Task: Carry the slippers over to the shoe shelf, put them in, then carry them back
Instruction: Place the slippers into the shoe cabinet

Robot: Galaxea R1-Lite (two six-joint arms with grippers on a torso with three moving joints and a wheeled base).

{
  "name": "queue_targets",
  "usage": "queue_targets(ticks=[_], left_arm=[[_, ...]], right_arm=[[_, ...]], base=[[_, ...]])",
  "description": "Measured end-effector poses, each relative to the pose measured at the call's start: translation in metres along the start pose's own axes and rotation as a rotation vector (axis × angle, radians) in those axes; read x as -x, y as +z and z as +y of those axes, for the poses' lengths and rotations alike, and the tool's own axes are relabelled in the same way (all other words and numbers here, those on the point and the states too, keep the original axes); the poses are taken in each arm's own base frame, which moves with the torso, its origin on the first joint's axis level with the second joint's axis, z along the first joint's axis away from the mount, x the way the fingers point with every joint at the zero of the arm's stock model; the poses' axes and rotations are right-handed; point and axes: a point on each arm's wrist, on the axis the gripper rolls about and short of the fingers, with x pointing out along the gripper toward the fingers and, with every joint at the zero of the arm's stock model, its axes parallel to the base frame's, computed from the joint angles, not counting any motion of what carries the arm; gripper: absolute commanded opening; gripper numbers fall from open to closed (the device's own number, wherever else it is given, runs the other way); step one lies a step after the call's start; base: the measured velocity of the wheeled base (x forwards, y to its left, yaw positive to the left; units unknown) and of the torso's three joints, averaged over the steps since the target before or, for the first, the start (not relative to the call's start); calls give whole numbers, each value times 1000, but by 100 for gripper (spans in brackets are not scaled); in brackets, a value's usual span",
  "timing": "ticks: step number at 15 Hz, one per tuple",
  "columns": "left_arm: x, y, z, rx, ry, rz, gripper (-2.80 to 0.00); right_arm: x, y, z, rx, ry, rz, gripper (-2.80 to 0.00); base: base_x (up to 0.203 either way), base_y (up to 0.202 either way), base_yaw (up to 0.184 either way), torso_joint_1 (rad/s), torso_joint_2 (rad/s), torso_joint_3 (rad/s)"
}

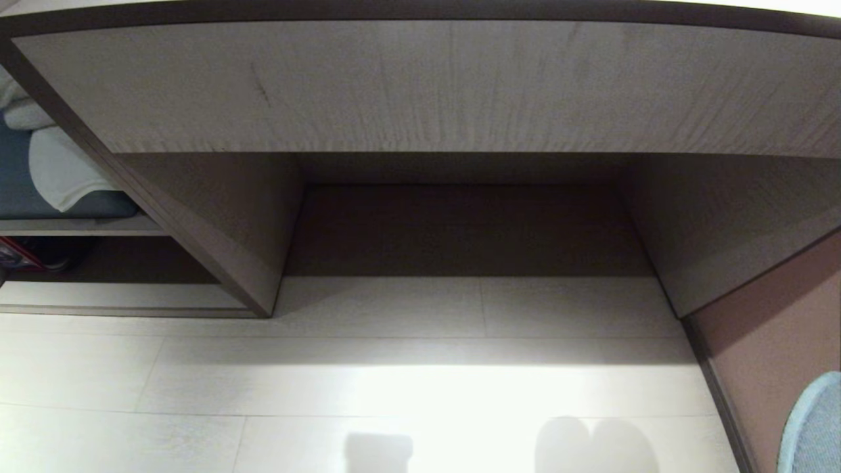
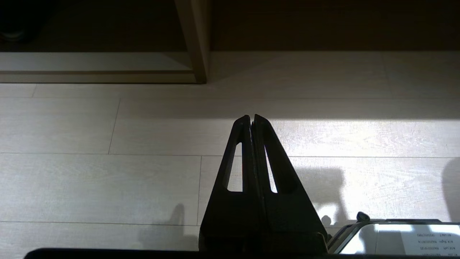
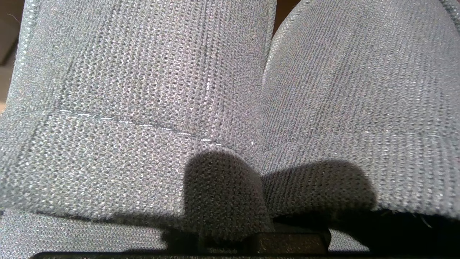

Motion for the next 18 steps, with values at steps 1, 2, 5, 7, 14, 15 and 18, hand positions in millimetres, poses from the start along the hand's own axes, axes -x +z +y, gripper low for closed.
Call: queue_targets(ticks=[1, 2, 5, 7, 14, 15, 18], left_arm=[[0, 0, 0, 0, 0, 0, -280], [0, 0, 0, 0, 0, 0, -280], [0, 0, 0, 0, 0, -1, -280], [0, 0, 0, 0, 0, 0, -280], [0, 0, 0, 0, 0, 0, -280], [0, 0, 0, 0, 0, 0, -280], [0, 0, 0, 0, 0, 0, -280]], right_arm=[[0, 0, 0, 0, 0, 0, -280], [0, 0, 0, 1, 0, 0, -280], [0, 0, 0, 0, 0, 0, -280], [0, 0, 0, -1, 0, 0, -280], [0, 0, 0, 0, 0, 0, -280], [0, 0, 0, 0, 0, 0, -280], [0, 0, 0, -1, 0, 0, -280]], base=[[0, 0, 0, 5, 2, 207], [0, 0, 0, 6, 0, 207], [0, 0, 0, 5, 6, 197], [0, 0, 0, 3, 3, 205], [0, 0, 0, 0, 5, 201], [0, 0, 0, 4, 2, 195], [0, 0, 0, 3, 2, 204]])
